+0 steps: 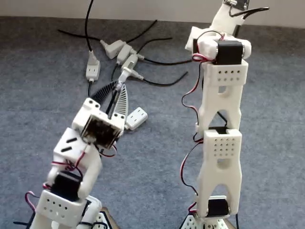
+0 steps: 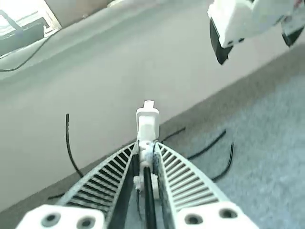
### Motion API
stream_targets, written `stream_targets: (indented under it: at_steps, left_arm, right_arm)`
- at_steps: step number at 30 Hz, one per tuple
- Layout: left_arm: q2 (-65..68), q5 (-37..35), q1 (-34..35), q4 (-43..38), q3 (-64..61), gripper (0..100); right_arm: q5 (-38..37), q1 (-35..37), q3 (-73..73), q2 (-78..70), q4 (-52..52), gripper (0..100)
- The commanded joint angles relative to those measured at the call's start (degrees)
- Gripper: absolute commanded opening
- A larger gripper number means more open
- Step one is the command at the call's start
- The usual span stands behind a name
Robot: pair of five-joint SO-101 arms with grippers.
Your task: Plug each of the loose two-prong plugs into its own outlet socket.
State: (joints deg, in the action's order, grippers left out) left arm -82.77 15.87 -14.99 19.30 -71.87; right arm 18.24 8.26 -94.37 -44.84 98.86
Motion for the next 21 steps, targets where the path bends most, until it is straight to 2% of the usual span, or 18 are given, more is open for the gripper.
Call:
stream_targets:
  at_steps: [1,5,8,10,15,21]
  left_arm:
    - [-6.99,-5.36,-1.71,-18.99,-11.91,1]
    - [-12.79,-7.82,-1.45,-29.01,-20.26,1]
    - [-15.08,-10.02,-1.63,-30.33,-22.81,1]
    - [-15.96,-12.22,-1.71,-30.33,-23.78,1]
    - [-16.31,-14.59,-1.63,-30.42,-23.96,1]
    - [-16.31,-14.59,-2.42,-30.68,-23.60,1]
  right_arm:
    - [-0.88,-0.13,-6.64,7.87,1.10,28.6]
    - [-0.88,3.21,-6.55,13.49,2.07,10.8]
    - [-0.88,7.52,-6.37,15.69,2.24,1.7]
    - [-3.87,11.12,-6.20,16.57,2.33,0.7]
    - [-18.29,19.65,-6.11,16.31,2.51,0.7]
    - [-19.43,23.16,6.02,17.36,2.51,0.7]
